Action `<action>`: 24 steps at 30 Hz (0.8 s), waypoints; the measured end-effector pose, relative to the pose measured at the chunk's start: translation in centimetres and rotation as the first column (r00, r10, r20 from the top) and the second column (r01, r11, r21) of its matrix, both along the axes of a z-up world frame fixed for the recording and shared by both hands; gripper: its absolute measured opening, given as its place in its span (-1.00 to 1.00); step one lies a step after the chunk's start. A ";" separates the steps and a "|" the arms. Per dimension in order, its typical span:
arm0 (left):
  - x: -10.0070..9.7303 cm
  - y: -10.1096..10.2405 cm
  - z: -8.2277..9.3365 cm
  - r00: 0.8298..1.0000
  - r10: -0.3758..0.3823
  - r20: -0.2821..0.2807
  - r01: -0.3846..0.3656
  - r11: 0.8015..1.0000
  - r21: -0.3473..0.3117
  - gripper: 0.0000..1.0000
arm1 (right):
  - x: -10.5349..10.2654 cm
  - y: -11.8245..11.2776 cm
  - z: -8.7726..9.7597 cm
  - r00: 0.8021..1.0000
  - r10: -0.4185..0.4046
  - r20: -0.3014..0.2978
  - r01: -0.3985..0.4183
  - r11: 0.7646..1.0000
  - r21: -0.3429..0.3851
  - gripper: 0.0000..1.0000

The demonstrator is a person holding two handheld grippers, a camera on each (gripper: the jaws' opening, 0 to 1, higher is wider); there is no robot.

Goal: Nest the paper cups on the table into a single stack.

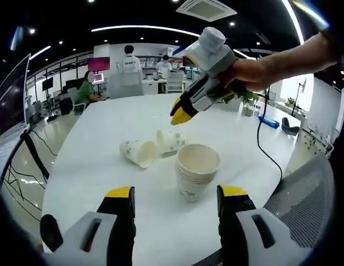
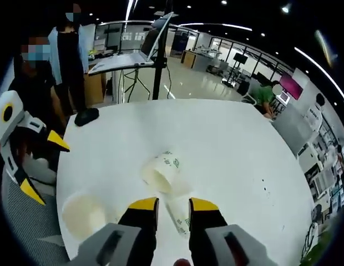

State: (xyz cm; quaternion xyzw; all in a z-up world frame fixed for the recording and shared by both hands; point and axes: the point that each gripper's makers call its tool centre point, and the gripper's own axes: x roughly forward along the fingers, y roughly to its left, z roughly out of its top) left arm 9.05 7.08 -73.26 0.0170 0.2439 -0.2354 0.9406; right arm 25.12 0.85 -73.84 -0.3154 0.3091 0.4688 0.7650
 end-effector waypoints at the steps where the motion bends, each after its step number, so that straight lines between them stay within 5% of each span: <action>1: 0.0 0.0 0.0 1.000 0.001 0.000 -0.001 1.000 0.000 0.17 | 0.2 0.3 -0.3 1.000 0.014 0.007 -0.014 1.000 -0.007 -0.56; 12: 0.2 0.5 -0.1 1.000 0.023 -0.003 -0.023 1.000 -0.011 0.17 | 0.9 2.9 -3.0 0.993 0.101 0.055 -0.098 0.994 -0.055 -0.43; 24: 0.3 0.7 -0.5 0.999 0.030 -0.011 -0.031 0.999 -0.008 0.17 | 1.8 3.9 -4.8 0.993 0.105 0.053 -0.101 0.992 -0.079 -0.44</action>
